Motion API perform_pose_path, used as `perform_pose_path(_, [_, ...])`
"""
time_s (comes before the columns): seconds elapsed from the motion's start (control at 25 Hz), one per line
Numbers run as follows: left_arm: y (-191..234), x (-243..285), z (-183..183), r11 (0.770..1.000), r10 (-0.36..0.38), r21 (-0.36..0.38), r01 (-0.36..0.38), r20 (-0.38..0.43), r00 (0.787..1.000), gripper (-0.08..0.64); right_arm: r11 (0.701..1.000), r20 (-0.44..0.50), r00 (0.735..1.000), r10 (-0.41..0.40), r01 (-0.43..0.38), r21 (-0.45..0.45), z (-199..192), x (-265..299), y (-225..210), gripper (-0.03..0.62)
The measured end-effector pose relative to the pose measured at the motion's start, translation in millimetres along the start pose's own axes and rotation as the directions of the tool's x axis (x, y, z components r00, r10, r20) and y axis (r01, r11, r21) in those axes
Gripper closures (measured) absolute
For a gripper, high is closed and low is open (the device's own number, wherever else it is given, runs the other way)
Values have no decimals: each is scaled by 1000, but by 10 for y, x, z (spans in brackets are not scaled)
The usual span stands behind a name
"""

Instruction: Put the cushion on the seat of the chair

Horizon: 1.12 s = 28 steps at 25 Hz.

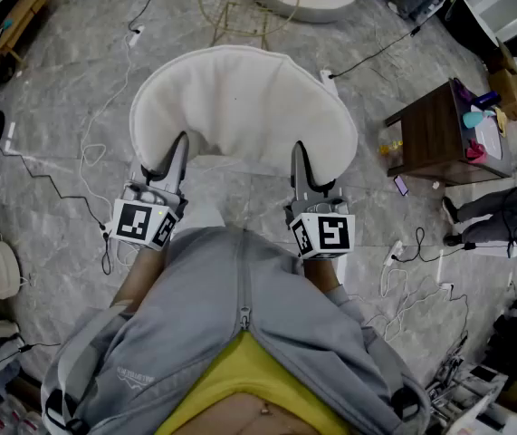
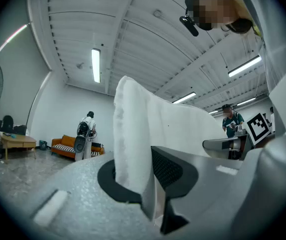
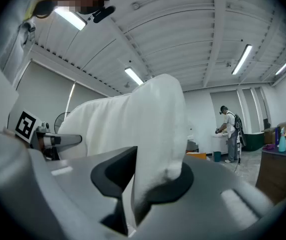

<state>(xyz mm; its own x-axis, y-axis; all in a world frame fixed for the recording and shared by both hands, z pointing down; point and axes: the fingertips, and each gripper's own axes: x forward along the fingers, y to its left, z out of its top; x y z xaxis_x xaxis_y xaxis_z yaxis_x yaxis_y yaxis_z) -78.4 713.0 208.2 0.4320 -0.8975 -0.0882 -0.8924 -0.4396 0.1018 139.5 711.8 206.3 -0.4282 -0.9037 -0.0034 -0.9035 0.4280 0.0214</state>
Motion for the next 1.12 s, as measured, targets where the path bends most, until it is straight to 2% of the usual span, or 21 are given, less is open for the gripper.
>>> perform_pose_path(0.16, [67,144,-25,1000,-10,-1,10,4,1000,492,1000,13,1000,-13,12,24,-48,118,-78,518])
perform_pose_path(0.4, [359,562,-210,999,-22,-25,22,-9,1000,492,999,-18,1000,-4,5,41,-210,575,-241,511])
perform_pose_path(0.6, [856,1156,-351,999,-30,-40,29,-23,999,492,999,-43,999,-6,8,41,-342,1310,-402,511])
perform_pose_path(0.84, [1601,1945,-323,998,-53,-46,52,-19,998,492,999,-38,999,-9,11,39,-319,2359,-551,511])
perform_pose_path(1.12, [2126,2785,-363,994,-104,-42,103,-39,994,492,997,-44,997,-61,63,47,-354,3200,-826,511])
